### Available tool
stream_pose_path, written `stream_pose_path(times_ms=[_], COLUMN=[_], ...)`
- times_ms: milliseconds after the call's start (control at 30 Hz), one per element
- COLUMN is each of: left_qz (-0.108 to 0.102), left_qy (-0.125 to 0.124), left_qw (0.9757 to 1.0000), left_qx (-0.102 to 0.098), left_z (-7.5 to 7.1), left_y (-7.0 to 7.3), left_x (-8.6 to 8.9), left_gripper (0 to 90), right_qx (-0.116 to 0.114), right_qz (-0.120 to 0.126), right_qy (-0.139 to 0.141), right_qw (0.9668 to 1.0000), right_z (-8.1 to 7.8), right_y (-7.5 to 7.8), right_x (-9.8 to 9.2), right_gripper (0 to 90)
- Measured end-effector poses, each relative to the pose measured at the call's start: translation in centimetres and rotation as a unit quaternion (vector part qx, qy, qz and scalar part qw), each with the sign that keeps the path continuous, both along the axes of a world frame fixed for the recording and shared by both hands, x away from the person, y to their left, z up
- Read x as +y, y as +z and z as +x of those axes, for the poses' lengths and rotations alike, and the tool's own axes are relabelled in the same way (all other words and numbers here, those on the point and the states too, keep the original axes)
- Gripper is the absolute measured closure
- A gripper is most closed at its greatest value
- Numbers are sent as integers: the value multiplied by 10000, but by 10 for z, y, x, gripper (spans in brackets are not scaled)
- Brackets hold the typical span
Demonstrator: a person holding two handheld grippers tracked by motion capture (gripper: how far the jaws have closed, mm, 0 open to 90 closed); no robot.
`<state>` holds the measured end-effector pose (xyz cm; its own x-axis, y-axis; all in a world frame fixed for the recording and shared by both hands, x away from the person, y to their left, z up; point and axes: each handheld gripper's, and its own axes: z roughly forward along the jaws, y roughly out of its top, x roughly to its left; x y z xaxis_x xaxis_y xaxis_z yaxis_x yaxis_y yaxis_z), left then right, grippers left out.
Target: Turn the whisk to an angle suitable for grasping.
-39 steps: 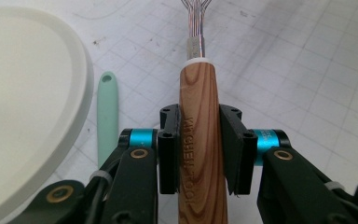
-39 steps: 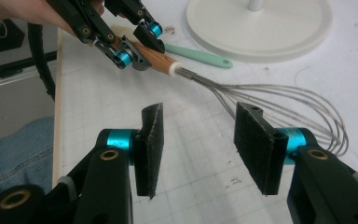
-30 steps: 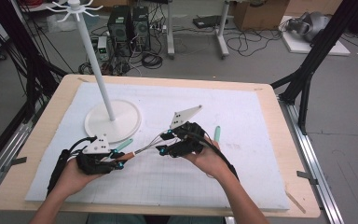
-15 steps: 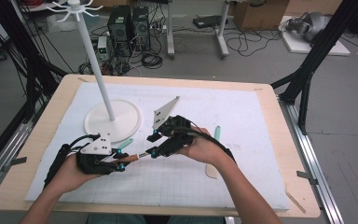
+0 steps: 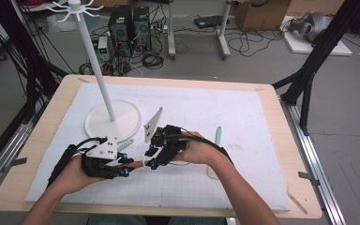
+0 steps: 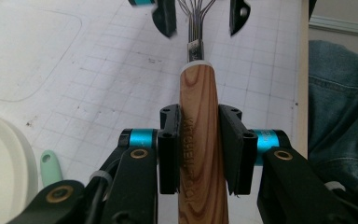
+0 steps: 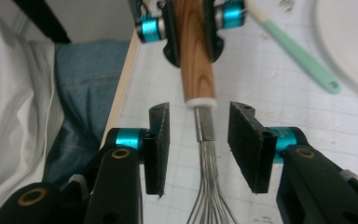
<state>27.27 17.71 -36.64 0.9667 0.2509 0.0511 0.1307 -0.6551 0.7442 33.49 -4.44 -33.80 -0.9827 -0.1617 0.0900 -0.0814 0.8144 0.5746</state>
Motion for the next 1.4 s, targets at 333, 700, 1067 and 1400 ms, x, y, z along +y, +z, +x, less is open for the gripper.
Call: stream_pose_path(times_ms=[333,700,1067,1400], left_qz=[2,112,87,-103], left_qy=[-155,-352,-380,-342], left_qw=[9999,9993,9992,9991], left_qx=[20,39,98,215], left_z=[-2,-2,-1,1], left_y=[3,4,3,2], left_x=[-4,-6,-4,-2], left_gripper=[701,702,701,687], right_qx=[2,-15,102,92], right_qz=[-272,-535,-611,-638], right_qy=[225,402,315,217], right_qw=[9994,9978,9976,9977], right_z=[-2,-5,-4,-5], right_y=[-9,-15,-19,-17], right_x=[6,8,11,9], right_gripper=[677,781,805,810])
